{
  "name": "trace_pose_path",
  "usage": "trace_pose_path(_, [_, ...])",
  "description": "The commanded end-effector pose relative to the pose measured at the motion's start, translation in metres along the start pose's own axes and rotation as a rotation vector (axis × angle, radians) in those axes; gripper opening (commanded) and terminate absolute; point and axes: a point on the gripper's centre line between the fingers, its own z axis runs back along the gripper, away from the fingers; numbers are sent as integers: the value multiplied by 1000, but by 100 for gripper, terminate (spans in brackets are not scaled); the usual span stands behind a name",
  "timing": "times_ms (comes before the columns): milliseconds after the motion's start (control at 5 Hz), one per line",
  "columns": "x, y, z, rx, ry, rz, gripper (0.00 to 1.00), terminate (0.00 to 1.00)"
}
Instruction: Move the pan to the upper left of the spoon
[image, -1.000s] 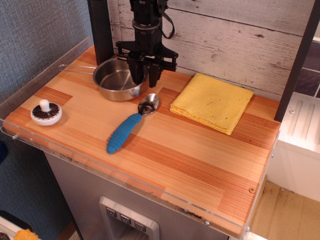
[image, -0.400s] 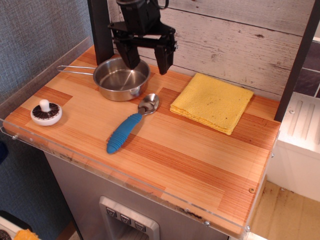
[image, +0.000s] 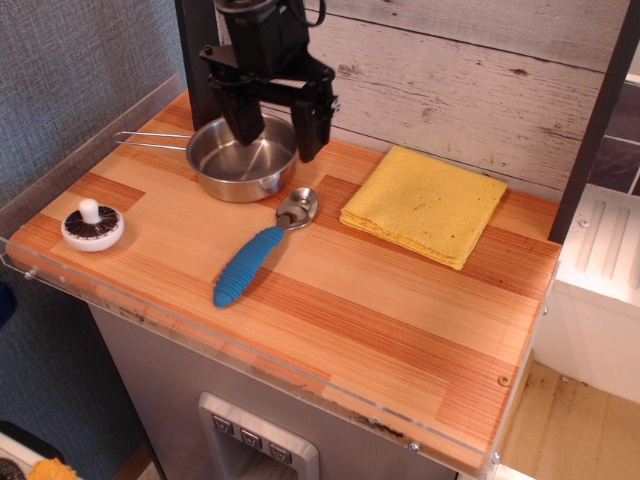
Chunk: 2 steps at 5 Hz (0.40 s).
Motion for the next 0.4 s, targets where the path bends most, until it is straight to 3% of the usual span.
trace_pose_path(0, [-10,-1,28,89,-46,3,100,0])
trace_pose_path(200, [-10,-1,28,89,-46,3,100,100])
